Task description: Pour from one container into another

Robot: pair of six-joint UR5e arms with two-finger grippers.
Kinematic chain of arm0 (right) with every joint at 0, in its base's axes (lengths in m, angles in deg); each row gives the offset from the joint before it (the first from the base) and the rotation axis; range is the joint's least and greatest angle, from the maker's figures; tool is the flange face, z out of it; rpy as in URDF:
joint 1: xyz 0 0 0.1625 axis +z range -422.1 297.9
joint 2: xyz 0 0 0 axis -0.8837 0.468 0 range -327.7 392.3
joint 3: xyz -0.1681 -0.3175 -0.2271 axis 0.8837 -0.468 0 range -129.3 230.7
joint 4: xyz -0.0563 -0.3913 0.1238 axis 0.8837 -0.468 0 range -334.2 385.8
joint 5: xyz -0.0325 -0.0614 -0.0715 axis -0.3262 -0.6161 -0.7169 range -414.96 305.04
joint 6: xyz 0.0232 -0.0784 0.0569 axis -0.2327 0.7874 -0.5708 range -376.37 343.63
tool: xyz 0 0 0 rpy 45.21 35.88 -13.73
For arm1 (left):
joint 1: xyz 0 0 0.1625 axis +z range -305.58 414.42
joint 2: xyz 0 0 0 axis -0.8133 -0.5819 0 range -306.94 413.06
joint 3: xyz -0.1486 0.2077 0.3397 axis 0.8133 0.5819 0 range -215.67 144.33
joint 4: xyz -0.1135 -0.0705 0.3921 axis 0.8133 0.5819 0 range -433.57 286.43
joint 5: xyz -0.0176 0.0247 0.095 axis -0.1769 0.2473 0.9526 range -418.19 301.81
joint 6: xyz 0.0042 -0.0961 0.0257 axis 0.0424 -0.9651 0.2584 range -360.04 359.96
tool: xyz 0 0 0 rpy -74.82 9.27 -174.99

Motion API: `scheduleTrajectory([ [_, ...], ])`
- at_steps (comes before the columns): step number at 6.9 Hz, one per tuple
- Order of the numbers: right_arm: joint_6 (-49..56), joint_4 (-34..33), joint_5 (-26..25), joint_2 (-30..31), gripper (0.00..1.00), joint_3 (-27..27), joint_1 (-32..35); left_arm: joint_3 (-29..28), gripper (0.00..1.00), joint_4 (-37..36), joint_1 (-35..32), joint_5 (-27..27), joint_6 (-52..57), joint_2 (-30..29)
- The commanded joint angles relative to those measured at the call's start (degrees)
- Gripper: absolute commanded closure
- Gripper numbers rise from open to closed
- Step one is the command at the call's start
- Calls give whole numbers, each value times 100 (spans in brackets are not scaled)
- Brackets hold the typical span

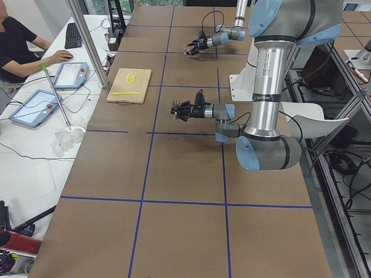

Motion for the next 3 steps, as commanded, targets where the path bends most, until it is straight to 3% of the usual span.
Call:
scheduleTrajectory([
  [1, 0, 0, 48, -75, 2, -82, 84, -5, 100, 0, 0, 0, 0, 1],
  [3, 0, 0, 74, -84, 3, -91, 111, -5, 100, 0, 0, 9, 0, -8],
])
